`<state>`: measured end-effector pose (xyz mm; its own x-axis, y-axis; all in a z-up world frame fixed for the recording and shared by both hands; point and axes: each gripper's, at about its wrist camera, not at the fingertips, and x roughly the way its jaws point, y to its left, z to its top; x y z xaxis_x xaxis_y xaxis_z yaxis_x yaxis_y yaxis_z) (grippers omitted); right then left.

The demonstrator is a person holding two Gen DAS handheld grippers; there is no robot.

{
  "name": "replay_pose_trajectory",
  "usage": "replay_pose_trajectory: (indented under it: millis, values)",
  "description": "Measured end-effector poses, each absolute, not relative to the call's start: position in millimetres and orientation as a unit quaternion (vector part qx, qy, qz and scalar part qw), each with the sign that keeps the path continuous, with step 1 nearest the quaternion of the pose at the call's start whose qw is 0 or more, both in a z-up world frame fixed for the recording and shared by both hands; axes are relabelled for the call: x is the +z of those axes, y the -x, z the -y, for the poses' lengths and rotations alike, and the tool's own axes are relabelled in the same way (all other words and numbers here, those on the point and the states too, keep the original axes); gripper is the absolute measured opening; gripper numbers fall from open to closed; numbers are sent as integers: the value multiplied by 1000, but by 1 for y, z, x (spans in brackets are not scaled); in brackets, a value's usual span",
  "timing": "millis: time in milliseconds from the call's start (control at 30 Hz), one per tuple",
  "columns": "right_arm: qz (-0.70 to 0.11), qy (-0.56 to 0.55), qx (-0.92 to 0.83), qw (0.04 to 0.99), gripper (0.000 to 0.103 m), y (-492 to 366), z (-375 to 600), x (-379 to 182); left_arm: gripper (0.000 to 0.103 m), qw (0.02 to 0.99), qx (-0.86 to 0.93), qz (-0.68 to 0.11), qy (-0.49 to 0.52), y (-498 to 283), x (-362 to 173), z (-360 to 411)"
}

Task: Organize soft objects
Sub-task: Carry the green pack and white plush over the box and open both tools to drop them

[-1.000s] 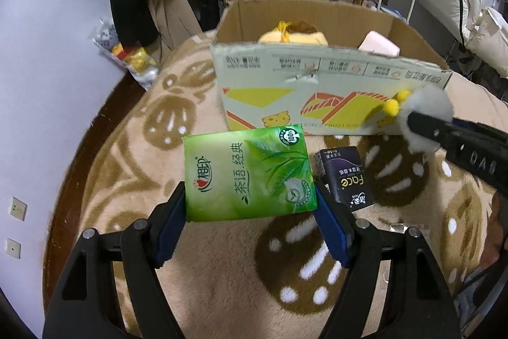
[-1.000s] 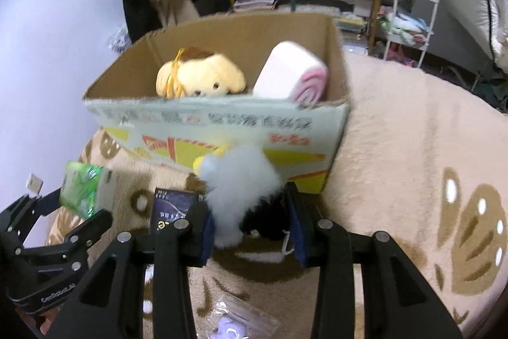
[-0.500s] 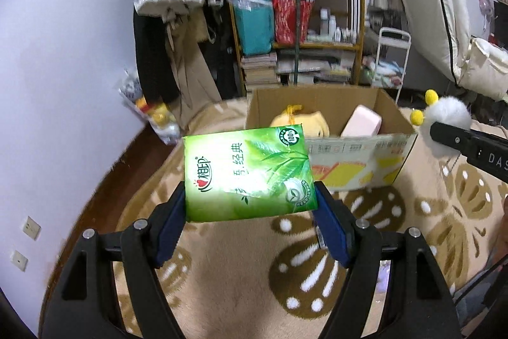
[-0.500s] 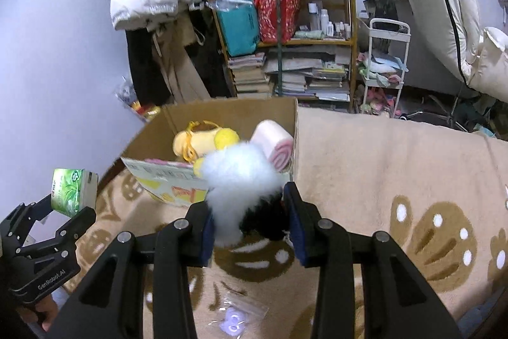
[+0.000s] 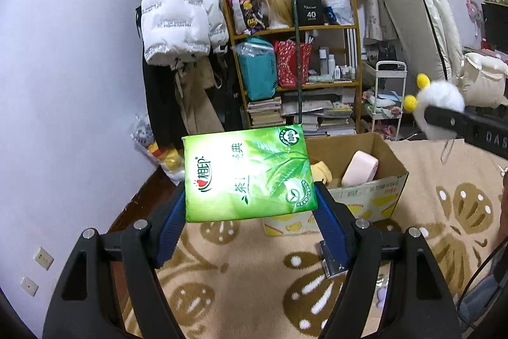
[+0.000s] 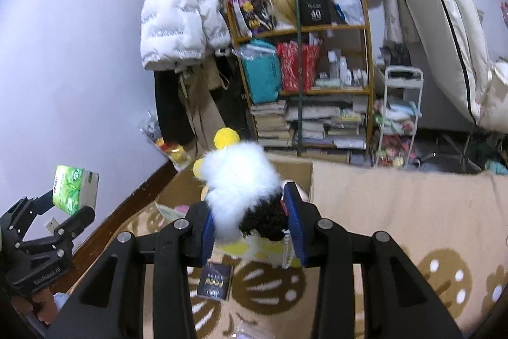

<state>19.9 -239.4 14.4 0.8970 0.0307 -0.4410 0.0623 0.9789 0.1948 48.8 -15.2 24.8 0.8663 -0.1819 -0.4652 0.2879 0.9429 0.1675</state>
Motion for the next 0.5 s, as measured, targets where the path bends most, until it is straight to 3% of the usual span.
replay_pose_trajectory:
  millis: [500]
  values:
    - [-197,-49,-12,979,42,-66,245,56,75,963,-160,-159,-148,-84,65,62]
